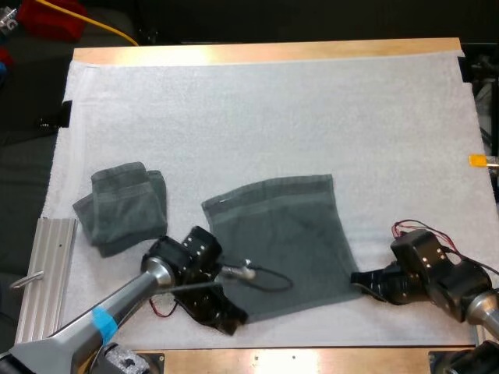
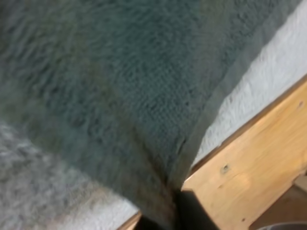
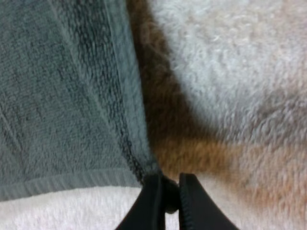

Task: Pick towel from pile, fold and stack

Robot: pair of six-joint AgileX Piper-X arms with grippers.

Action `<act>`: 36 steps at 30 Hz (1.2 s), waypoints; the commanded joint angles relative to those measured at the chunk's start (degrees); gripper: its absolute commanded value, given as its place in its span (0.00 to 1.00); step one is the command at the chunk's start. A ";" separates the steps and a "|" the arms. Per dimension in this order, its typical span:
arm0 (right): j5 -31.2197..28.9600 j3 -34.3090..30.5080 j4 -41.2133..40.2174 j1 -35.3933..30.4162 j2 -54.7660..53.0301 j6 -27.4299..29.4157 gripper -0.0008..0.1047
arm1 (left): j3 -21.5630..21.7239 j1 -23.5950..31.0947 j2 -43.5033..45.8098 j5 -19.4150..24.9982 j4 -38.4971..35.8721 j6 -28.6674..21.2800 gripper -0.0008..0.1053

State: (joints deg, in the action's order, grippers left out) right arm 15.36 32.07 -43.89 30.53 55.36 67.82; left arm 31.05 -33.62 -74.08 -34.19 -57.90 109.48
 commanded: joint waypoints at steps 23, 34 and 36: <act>1.55 0.22 29.85 0.96 7.46 -25.41 0.03 | 0.25 24.01 3.13 -23.59 18.19 11.37 0.01; 2.21 3.27 40.57 -4.72 17.18 -27.40 0.03 | 0.25 25.82 3.13 -12.95 30.34 16.46 0.01; 3.34 3.28 43.00 -5.73 18.51 -28.83 0.03 | 0.25 25.82 3.13 -11.02 32.37 16.97 0.01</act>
State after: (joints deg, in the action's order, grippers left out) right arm 17.96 34.94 0.73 24.55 74.93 38.66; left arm 31.05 -7.88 -71.24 -44.13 -25.31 126.36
